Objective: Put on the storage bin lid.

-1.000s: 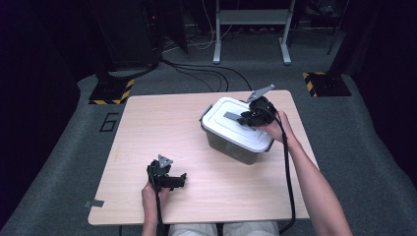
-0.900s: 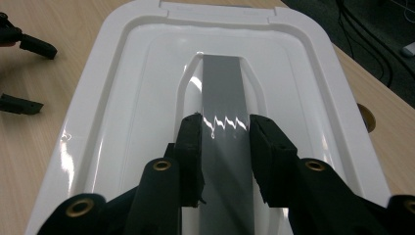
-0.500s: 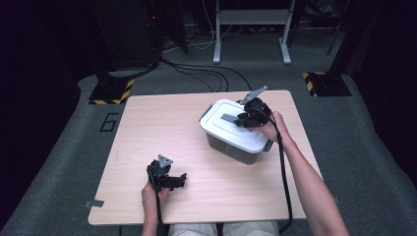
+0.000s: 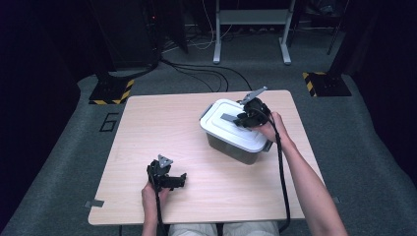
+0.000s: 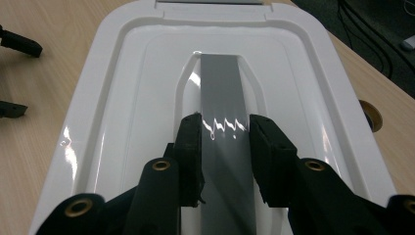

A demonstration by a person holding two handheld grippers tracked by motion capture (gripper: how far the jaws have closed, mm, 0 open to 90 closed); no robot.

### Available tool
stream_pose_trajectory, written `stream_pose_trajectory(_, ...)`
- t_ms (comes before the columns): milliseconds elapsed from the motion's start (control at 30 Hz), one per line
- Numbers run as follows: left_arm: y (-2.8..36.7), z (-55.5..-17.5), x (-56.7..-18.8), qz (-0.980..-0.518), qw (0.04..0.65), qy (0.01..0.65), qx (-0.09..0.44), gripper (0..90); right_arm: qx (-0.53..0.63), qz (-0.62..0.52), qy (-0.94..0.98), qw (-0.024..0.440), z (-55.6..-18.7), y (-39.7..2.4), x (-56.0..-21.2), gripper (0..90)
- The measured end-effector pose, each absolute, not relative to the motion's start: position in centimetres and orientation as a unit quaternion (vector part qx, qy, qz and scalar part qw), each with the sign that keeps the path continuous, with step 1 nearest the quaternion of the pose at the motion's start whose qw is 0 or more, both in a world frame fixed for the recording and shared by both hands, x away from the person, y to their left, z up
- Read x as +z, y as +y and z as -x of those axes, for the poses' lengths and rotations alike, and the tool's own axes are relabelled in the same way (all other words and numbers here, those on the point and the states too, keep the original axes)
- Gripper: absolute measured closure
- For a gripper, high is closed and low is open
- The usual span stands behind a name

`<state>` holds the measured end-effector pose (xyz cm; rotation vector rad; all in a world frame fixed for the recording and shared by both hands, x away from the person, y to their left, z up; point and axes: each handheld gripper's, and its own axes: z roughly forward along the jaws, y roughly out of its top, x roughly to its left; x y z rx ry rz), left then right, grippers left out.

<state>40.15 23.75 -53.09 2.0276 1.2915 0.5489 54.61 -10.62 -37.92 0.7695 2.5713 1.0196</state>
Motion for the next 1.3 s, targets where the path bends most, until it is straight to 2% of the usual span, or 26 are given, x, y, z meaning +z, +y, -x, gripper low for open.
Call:
stream_pose_trajectory(500, 23.7, -40.1, -53.1, -0.776, 0.331, 0.494, 0.210, 0.5, 0.356, -0.273, 0.883, 0.135, -54.3, -11.0, -38.3, 65.2)
stream_pose_trajectory(600, 23.7, -40.1, -53.1, -0.776, 0.331, 0.495, 0.210, 0.5, 0.369, -0.284, 0.875, 0.131, -54.2, -11.2, -38.3, 50.9)
stream_pose_trajectory(733, 23.7, -40.1, -53.1, -0.776, 0.331, 0.495, 0.210, 0.5, 0.370, -0.298, 0.868, 0.142, -53.9, -11.7, -37.9, 23.7)
stream_pose_trajectory(800, 23.7, -40.1, -53.1, -0.776, 0.331, 0.495, 0.210, 0.5, 0.372, -0.303, 0.866, 0.141, -53.5, -12.1, -37.5, 15.1)
stream_pose_trajectory(967, 23.7, -40.1, -53.1, -0.776, 0.331, 0.494, 0.210, 0.5, 0.375, -0.308, 0.860, 0.156, -52.3, -13.0, -36.9, 6.0)
stream_pose_trajectory(1300, 23.7, -40.1, -53.1, -0.776, 0.331, 0.494, 0.211, 0.5, 0.373, -0.332, 0.848, 0.180, -50.2, -15.3, -36.6, 0.3)
